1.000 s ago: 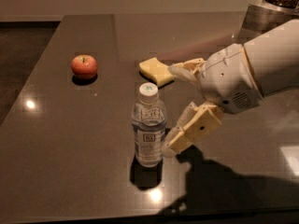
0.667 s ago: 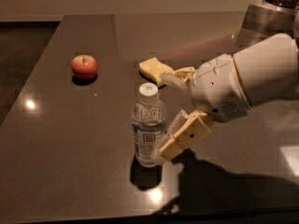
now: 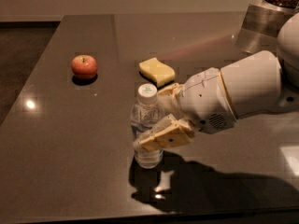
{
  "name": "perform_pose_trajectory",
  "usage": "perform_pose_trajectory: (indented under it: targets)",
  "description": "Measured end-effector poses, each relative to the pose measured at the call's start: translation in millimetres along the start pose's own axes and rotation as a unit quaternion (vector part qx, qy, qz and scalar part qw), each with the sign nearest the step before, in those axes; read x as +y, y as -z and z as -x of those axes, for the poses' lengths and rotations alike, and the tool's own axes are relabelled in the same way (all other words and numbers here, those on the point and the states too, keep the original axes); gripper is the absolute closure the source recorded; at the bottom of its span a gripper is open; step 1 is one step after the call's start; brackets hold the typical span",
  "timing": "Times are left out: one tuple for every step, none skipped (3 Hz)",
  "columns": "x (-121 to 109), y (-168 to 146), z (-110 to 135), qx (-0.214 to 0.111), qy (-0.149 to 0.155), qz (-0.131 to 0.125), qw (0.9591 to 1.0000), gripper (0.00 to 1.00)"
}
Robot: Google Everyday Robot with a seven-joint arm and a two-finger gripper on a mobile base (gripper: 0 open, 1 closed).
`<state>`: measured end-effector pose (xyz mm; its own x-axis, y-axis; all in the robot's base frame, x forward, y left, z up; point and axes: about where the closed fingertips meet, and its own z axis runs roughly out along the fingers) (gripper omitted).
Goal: Knock blue plastic bottle over
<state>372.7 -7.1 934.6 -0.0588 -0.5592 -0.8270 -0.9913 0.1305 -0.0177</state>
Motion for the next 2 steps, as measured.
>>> perform_pose_trajectory:
  targets:
    - [0, 2, 6, 0.013, 0.002, -0.001, 0.9999, 0.59]
    - [-13, 20, 9, 0.068, 0.006, -0.016, 0.9975, 0.82]
